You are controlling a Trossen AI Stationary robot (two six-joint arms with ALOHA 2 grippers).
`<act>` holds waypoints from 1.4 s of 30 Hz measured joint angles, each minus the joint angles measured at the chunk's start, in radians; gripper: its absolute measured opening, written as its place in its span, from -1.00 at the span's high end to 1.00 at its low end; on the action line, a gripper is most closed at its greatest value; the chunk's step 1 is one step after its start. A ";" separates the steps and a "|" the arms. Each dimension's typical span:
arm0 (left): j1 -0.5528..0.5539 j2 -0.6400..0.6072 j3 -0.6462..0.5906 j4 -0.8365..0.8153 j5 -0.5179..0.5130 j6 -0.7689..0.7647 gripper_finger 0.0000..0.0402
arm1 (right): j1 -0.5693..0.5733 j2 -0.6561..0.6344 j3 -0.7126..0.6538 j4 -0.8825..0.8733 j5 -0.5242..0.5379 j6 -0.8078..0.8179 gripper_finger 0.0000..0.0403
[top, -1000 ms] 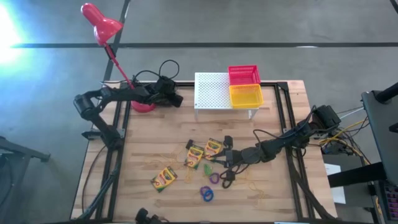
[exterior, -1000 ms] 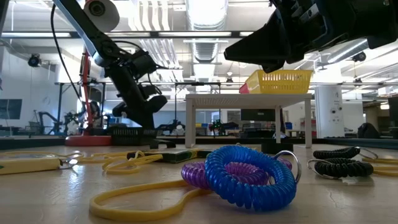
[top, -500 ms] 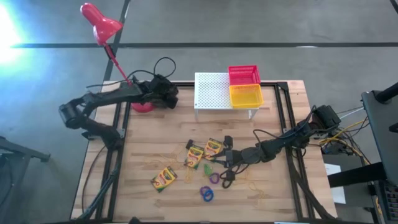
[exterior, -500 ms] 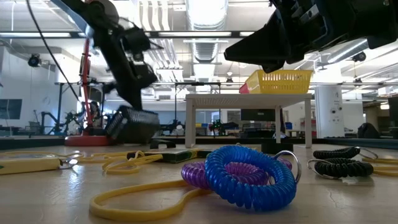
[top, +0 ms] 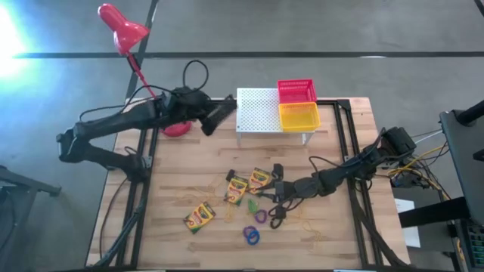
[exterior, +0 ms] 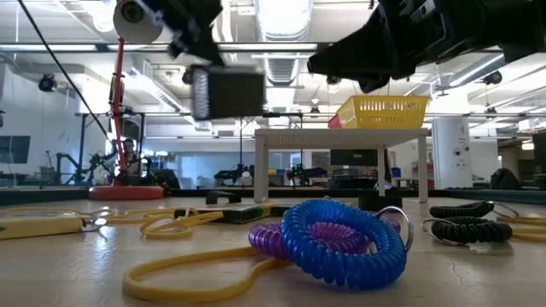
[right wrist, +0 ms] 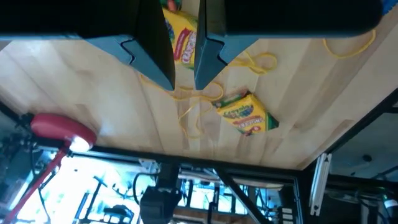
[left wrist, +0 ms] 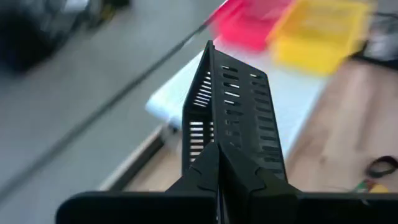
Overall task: Pick & Place Office Desk Supplies
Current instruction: Put the black bin on the shelf
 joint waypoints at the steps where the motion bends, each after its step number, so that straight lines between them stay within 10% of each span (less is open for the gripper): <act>1: -0.029 0.015 0.011 0.038 -0.001 0.048 0.95 | 0.003 -0.011 0.000 -0.007 0.001 -0.008 0.72; 20: -0.114 0.391 0.034 0.443 -0.010 0.996 0.95 | 0.187 -0.297 0.000 -0.354 0.296 0.052 0.72; 42: -0.175 0.313 0.048 0.368 -0.002 0.613 0.32 | 0.165 -0.250 0.000 -0.254 0.314 0.006 0.72</act>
